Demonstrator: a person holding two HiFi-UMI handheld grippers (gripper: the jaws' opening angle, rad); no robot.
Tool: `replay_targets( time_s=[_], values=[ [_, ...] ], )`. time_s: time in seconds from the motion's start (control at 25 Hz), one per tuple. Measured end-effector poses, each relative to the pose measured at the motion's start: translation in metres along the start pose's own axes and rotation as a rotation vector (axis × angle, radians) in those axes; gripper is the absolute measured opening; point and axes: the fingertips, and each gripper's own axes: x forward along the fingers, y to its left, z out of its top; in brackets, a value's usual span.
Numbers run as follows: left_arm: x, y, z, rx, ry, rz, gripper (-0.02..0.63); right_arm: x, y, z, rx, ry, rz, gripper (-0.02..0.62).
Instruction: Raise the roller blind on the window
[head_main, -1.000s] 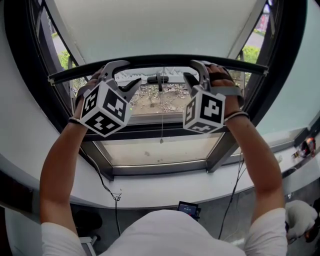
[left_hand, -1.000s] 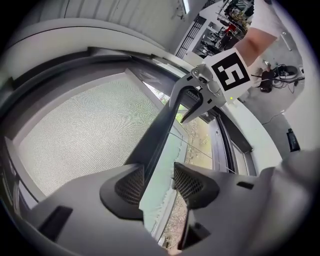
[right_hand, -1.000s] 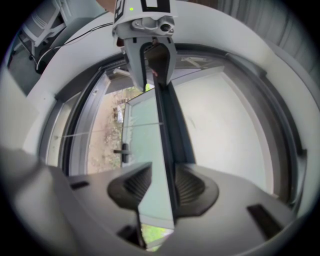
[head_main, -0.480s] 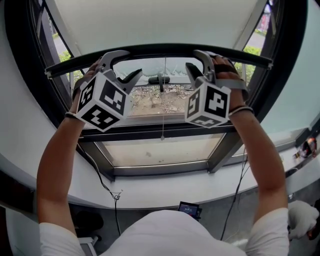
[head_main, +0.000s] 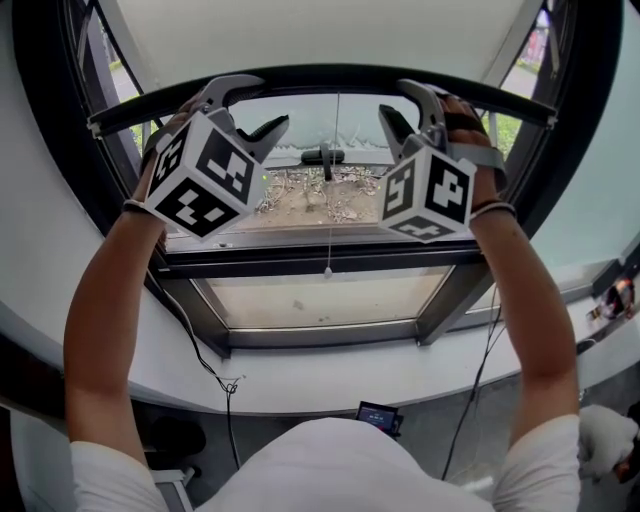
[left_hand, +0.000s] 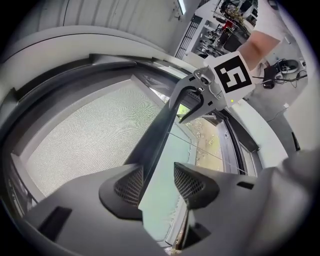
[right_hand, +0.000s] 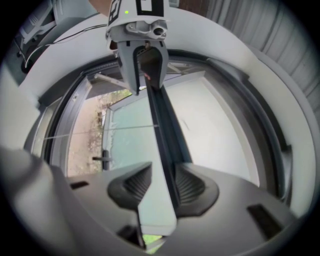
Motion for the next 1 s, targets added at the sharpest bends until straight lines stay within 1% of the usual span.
replay_targets(
  time_s=[0.08, 0.16, 0.28, 0.36, 0.52, 0.64, 0.76, 0.84, 1.0],
  values=[
    [0.0, 0.003, 0.002, 0.001, -0.002, 0.006, 0.197, -0.003, -0.005, 0.002, 0.071, -0.034, -0.015, 0.141],
    [0.001, 0.006, 0.005, 0.003, -0.006, 0.016, 0.198, -0.01, -0.01, 0.006, 0.171, -0.082, -0.025, 0.141],
    [-0.001, 0.013, 0.012, 0.009, -0.018, 0.031, 0.197, -0.027, -0.002, 0.012, 0.298, -0.152, -0.008, 0.141],
    [-0.002, 0.019, 0.016, 0.018, -0.02, 0.04, 0.198, -0.036, 0.018, 0.014, 0.33, -0.169, 0.022, 0.141],
    [-0.005, 0.028, 0.018, 0.031, -0.008, 0.047, 0.196, -0.045, 0.065, 0.011, 0.312, -0.148, 0.094, 0.141],
    [-0.005, 0.033, 0.019, 0.029, -0.007, 0.051, 0.196, -0.047, 0.096, 0.009, 0.355, -0.143, 0.185, 0.141],
    [-0.005, 0.036, 0.022, 0.028, -0.006, 0.055, 0.192, -0.053, 0.139, 0.011, 0.446, -0.14, 0.349, 0.141],
    [-0.005, 0.036, 0.023, 0.034, -0.004, 0.055, 0.189, -0.058, 0.174, 0.012, 0.476, -0.129, 0.46, 0.141],
    [-0.007, 0.041, 0.029, 0.043, -0.01, 0.069, 0.189, -0.066, 0.228, 0.009, 0.512, -0.093, 0.602, 0.141]
  ],
)
